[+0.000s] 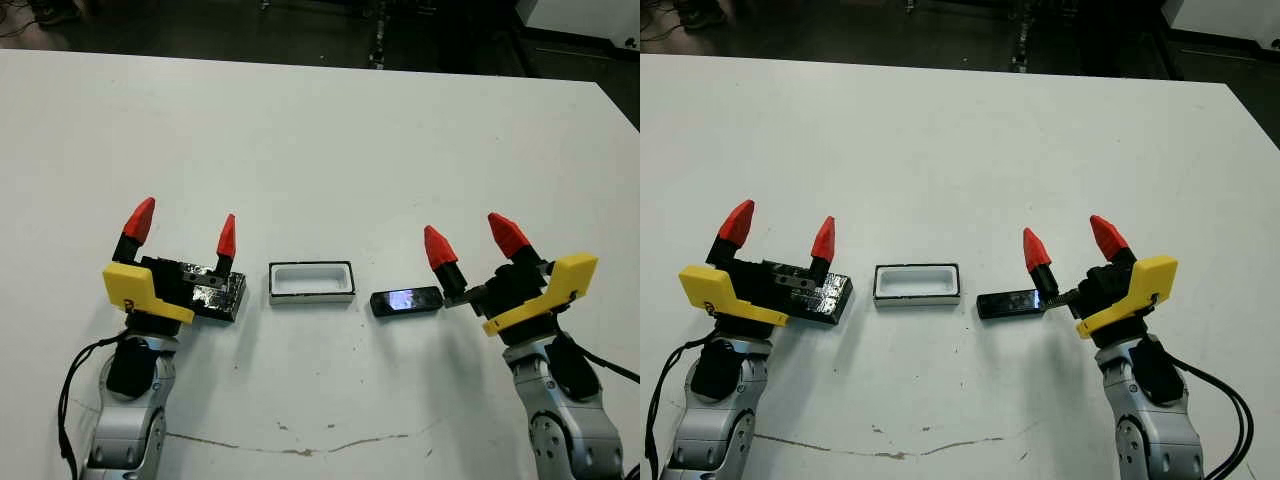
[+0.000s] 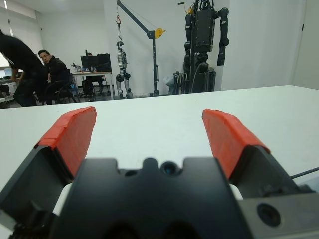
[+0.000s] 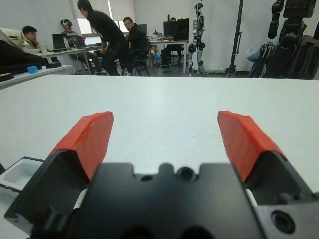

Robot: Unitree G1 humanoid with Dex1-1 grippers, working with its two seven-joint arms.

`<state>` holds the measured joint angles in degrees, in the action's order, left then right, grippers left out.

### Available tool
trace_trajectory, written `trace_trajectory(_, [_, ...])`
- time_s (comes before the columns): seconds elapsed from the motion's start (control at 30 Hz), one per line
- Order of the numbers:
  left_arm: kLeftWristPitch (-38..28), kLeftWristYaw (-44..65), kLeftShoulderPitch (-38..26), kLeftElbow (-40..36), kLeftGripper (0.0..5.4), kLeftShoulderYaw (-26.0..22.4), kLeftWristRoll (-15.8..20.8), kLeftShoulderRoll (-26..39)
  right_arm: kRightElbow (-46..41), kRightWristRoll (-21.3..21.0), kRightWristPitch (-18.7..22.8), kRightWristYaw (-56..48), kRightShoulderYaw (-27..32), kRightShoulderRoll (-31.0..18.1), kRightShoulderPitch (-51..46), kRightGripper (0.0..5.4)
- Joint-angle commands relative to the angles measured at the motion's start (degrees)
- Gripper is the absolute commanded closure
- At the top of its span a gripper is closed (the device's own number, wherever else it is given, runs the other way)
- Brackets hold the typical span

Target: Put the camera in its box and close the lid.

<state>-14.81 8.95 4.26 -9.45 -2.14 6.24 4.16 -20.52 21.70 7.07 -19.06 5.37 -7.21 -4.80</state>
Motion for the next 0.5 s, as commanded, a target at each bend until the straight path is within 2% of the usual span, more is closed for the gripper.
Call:
trace_trajectory(0.03, [0.5,0.0,0.2,-0.1,0.01,0.1,-0.7,0.5,0.6,-0.3,-0.5,-0.3,0.1,-0.7,0.2,0.00])
trace_trajectory(0.33, [0.6,-0.2,0.3,-0.1,0.01,0.3,-0.7,0.2,0.8,-0.1,-0.1,-0.9,0.3,-1.1,0.2,0.00])
trace_trajectory(0.5, [0.2,-0.3,0.3,0.1,0.01,0.2,-0.8,0.2,1.3,0.2,0.5,-4.5,1.5,-5.7,3.1,0.00])
